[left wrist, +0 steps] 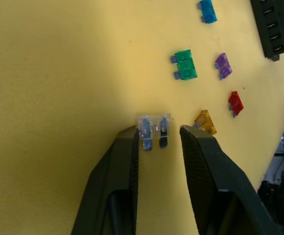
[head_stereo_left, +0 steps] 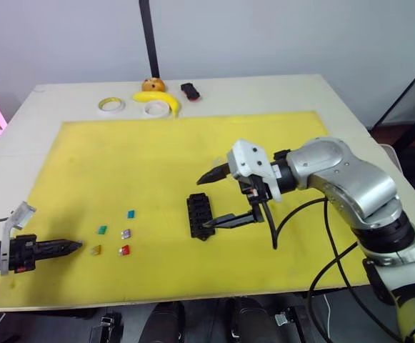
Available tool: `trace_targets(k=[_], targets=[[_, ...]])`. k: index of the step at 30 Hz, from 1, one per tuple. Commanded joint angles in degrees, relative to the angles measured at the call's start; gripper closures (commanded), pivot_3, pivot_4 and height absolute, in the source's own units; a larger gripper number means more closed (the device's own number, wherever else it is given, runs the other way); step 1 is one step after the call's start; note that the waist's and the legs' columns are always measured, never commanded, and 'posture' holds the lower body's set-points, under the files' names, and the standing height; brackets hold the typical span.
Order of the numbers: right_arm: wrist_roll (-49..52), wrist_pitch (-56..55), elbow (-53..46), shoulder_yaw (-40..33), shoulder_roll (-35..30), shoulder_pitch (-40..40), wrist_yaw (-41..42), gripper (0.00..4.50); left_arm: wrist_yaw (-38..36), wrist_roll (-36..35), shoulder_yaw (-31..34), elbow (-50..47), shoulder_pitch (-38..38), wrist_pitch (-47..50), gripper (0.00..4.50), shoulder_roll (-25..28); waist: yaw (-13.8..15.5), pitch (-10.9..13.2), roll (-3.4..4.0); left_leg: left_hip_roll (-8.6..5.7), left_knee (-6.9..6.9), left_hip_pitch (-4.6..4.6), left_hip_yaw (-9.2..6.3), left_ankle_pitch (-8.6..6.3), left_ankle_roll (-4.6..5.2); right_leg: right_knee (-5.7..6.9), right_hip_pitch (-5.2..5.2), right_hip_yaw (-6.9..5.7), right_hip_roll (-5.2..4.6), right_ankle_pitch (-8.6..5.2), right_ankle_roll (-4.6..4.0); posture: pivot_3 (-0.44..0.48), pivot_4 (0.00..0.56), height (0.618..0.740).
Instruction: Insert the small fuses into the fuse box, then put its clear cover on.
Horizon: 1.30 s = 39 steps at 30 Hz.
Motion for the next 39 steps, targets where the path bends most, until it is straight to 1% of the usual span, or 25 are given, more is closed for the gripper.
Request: trace_targets(k=[1,3,6,20,26,31,39], targets=[[-0.3,-1.2,-0.8,-0.3,-0.1,-1.1,0.1,0.00,0.1,0.1,0.7,1.0,1.0,0.1,3.14,0.5,0.0,0.0,0.00,0.00,0.00,0.00,0.00,0.00,0.00,0.00,0.00,0.00,0.00,0.00,0.00,0.000,0.150,0.740],[-0.6,-1.5,-0.6,0.0,0.0,-1.1,0.1,0.00,0.4,-0.1,1.2,1.2,0.9,0.3,3.14,0.5,0.0,0.0,0.00,0.00,0.00,0.00,0.00,0.00,0.00,0.00,0.00,0.00,-0.02,0.00,0.00,0.000,0.150,0.740],[-0.6,-1.8,-0.5,0.2,0.1,-1.0,0.1,0.00,0.7,-0.7,2.1,1.2,1.1,0.8,3.96,0.7,0.0,0.0,0.00,0.00,0.00,0.00,0.00,0.00,0.00,0.00,0.00,0.01,-0.04,0.00,0.00,0.000,0.150,0.740],[-1.3,-2.6,-0.3,1.0,0.4,-0.8,0.3,0.00,1.7,-2.4,4.5,-0.3,3.2,2.1,3.96,0.5,0.1,0.0,0.00,0.00,-0.01,-0.01,-0.01,0.00,0.00,0.00,-0.02,0.01,-0.13,0.00,-0.01,0.000,0.150,0.740],[-1.4,-2.7,-0.4,1.3,0.6,-0.7,0.1,0.00,2.6,-3.1,4.5,-1.4,2.5,2.7,3.96,-0.1,0.2,0.0,0.00,-0.02,-0.01,-0.01,-0.01,0.00,0.00,-0.01,-0.02,0.02,-0.21,0.00,-0.01,0.000,0.150,0.740],[-1.8,-3.0,-0.6,1.7,0.6,-0.6,0.1,0.00,3.4,-4.6,5.3,-0.8,-0.1,4.6,3.96,-1.0,0.3,0.0,0.00,-0.04,-0.02,-0.02,-0.02,0.00,0.00,-0.01,-0.02,0.07,-0.25,0.00,-0.01,0.000,0.150,0.740],[-2.3,-3.2,-0.7,1.9,0.6,-0.4,0.1,0.00,3.8,-5.0,4.5,-3.2,1.2,4.8,3.96,-1.4,0.2,0.0,0.00,-0.07,-0.04,-0.04,-0.02,0.00,-0.01,-0.05,-0.02,0.07,-0.28,0.00,-0.01,0.000,0.150,0.740]])
